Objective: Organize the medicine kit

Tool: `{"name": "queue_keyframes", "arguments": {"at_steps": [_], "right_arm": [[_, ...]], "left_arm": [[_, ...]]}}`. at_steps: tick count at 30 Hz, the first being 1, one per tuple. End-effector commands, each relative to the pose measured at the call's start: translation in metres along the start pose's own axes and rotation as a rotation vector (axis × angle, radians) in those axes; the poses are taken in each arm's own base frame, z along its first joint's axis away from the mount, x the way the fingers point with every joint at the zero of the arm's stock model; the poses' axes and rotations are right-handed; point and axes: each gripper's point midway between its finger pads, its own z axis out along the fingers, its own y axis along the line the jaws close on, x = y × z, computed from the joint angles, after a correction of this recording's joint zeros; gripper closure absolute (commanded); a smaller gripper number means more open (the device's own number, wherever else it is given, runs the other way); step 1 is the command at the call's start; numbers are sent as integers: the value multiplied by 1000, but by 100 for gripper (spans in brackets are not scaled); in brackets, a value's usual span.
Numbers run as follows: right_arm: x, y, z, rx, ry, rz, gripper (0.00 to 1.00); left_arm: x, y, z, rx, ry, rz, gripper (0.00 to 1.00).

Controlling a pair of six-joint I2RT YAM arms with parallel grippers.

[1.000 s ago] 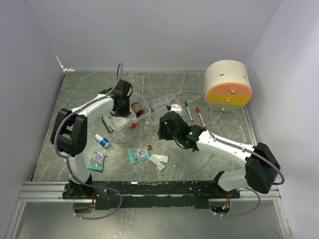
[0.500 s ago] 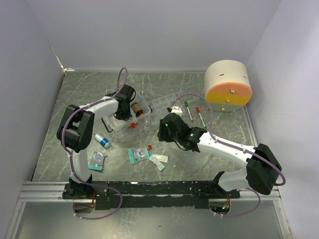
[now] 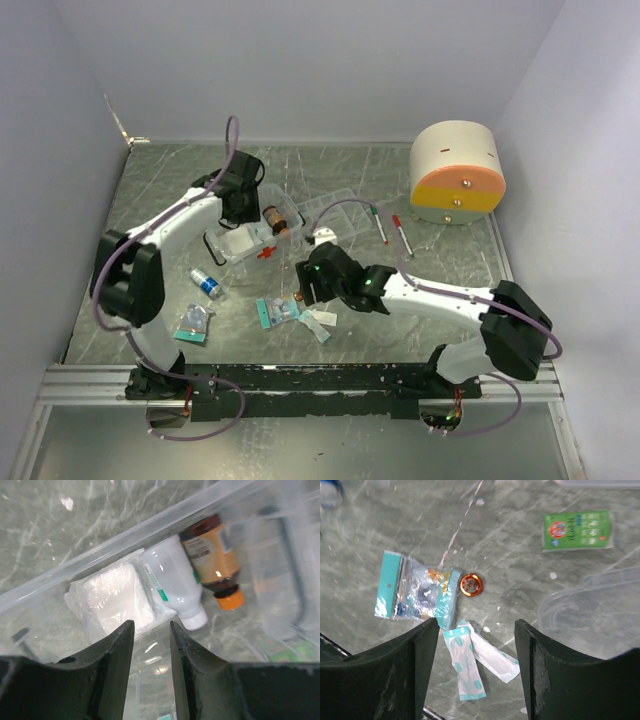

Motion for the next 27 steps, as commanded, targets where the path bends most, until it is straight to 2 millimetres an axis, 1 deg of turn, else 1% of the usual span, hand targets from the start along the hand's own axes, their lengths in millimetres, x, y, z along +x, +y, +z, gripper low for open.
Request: {"name": "queue_keyframes", "arguments": {"at_steps": [1,3,5,8,12,15,18,21,25,27], "right_arm": [[13,18,15,-57,33,-145,37],[22,23,23,-57,58,-150,38],[28,26,31,-48,84,-132,39],[32,32,42,-37,99,-63,44],[34,38,55,-30,95,21,49],[37,35,66,12,109,55,52],[44,29,75,63,132,59,56],[48,29,81,72,145,45,60],[47,32,85,79,148,62,71],[44,31,84,88,134,80,80]], "left_arm": [[-28,-6,-62,92,-103,22,52],[-25,-3,-79,119,-128,12,50],[-18,0,-93,156,-143,-1,47],[-4,-2,-113,245,-166,-31,43],[12,2,-133,318,-211,-70,34],[13,11,-148,327,-273,-102,32],[14,14,-157,344,-313,-128,31],[12,15,-164,362,-342,-146,31],[15,14,-165,382,-351,-160,31],[17,12,-164,392,-344,-160,32]]}}
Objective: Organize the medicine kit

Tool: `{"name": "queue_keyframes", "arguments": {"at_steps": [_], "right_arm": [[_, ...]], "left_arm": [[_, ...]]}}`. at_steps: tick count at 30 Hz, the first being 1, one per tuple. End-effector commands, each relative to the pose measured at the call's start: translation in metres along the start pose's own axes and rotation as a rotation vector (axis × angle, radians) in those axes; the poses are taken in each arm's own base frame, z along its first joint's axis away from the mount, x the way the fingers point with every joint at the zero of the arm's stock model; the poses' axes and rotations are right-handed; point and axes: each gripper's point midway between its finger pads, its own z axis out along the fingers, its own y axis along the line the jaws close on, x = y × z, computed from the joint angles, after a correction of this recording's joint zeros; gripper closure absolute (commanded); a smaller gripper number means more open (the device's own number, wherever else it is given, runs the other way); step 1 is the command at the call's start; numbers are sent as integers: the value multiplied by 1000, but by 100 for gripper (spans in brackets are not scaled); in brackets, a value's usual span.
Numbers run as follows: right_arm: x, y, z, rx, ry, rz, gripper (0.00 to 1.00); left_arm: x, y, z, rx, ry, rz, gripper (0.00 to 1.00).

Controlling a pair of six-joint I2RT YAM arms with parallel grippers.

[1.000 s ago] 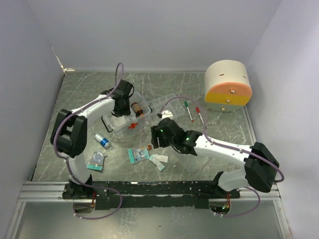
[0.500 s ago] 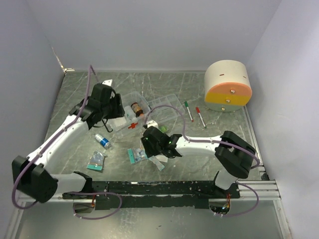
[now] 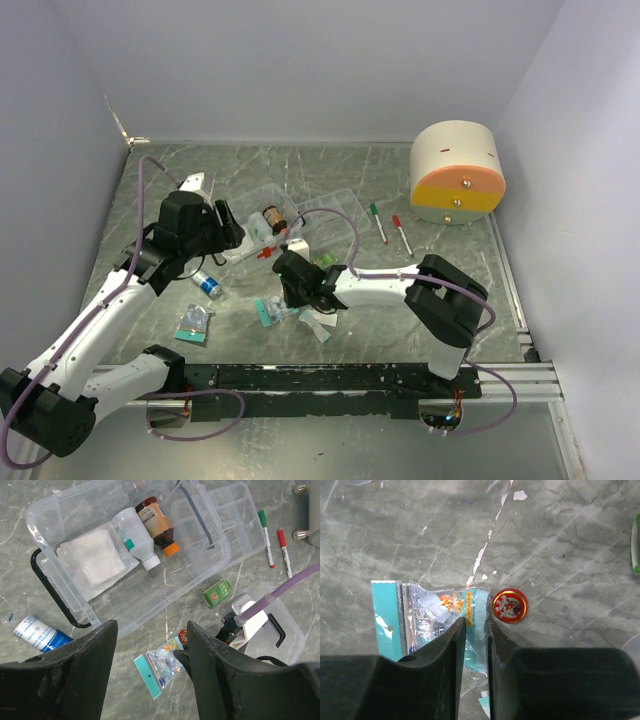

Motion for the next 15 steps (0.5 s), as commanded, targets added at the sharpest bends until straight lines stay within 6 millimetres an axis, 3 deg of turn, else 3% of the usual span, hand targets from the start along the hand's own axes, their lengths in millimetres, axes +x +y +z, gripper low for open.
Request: {"name": "queue_keyframes", "arguments": {"at_steps": [1,7,15], "right_arm": [[-1,-8,4,55,-21,41,83],[-29,-1,-17,11,-144,98,99],[-72,-4,-59,-11,-335,222,100]], "left_arm": [[0,-11,2,58,-13,-24,32],[4,-10,2,68,-15,-31,30],[4,-12,-8,82,-43,-147,26]]}}
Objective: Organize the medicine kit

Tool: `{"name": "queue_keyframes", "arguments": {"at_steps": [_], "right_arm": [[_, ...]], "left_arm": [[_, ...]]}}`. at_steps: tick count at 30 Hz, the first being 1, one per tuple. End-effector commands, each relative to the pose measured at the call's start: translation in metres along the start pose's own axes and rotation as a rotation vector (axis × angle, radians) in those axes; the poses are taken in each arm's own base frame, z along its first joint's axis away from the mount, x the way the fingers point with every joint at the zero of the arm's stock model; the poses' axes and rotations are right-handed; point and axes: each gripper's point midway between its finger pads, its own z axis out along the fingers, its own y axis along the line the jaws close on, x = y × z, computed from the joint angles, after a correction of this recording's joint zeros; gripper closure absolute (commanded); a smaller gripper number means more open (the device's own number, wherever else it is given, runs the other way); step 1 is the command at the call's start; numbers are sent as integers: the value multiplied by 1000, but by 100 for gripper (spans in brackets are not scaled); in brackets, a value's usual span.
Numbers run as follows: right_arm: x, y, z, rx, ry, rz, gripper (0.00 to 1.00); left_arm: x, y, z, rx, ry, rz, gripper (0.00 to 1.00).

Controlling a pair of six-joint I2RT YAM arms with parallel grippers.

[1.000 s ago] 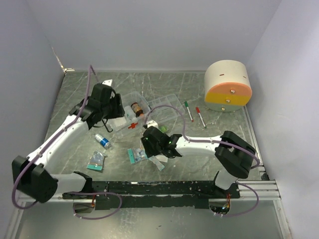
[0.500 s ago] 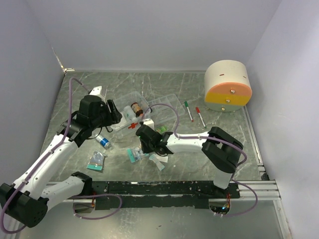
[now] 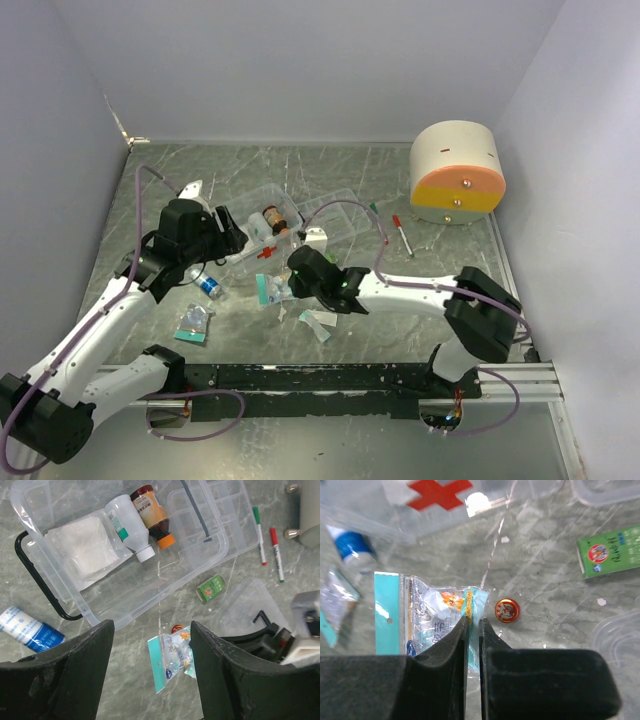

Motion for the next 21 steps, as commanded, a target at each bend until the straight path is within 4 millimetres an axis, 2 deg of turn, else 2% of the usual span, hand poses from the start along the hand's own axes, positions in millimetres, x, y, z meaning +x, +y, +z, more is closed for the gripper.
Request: {"name": "queue_keyframes", "arguments": {"at_steps": [1,6,11,14,17,21], "right_arm": [[-43,3,-22,-7,-167,117,100],[-66,0,-53,-29,-252,210,100],[-105,9,-84,-73,-364,402,100],[-127,15,-86,-24,-390,473,100],[-147,23,-82,-8,-425,574,100],[-171,41,-79,-76,-455,673,100]], "left_arm": [[-14,-16,-14,73,-75,-110,26],[-22,-26,-29,146,-138,-173,25],[-27,-46,-37,275,-168,-193,25],[-30,-60,-38,357,-174,-190,25],[-35,-65,-35,383,-194,-205,25],[-47,-80,-40,471,-247,-206,25]]}}
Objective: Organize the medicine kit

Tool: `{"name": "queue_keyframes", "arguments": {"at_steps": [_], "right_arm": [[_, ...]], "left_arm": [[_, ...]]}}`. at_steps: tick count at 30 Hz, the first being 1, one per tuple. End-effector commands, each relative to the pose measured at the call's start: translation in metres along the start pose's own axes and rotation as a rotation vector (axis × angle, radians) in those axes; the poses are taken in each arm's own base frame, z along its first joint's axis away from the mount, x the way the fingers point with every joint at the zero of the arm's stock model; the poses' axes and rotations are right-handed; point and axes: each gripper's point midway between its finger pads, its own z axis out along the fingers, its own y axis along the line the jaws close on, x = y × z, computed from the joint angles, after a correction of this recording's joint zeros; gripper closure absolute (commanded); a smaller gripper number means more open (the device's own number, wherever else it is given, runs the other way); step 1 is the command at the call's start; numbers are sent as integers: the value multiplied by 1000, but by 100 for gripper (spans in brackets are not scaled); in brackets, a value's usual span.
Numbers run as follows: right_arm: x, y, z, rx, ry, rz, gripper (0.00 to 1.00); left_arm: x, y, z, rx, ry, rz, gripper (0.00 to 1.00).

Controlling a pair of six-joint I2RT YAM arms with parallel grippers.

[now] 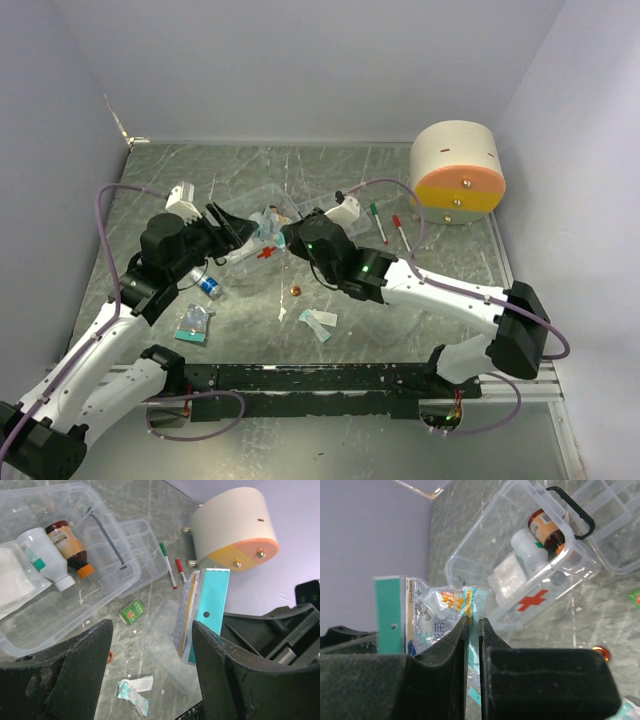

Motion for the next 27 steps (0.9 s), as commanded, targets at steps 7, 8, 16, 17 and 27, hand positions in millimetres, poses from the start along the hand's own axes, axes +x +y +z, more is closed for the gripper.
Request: {"name": "queue_keyframes", "arguments": {"at_steps": [7,8,16,17,27], "right_arm": [[-14,29,30,43,-37,210,100],[-14,30,32,40,-41,217,100],[-12,37,36,-17,-2,283,100],[-11,38,37,-23,4,290,100],[-7,27,47,-38,93,304,100]], "left_arm": [[-32,-33,-1,93,-82,93,26],[-33,-31,0,86,-95,81,26],[-29,-30,17,118,-117,-12,39],[-30,-30,20,122,-118,-19,43],[-27,-24,43,88,-87,31,72]]}}
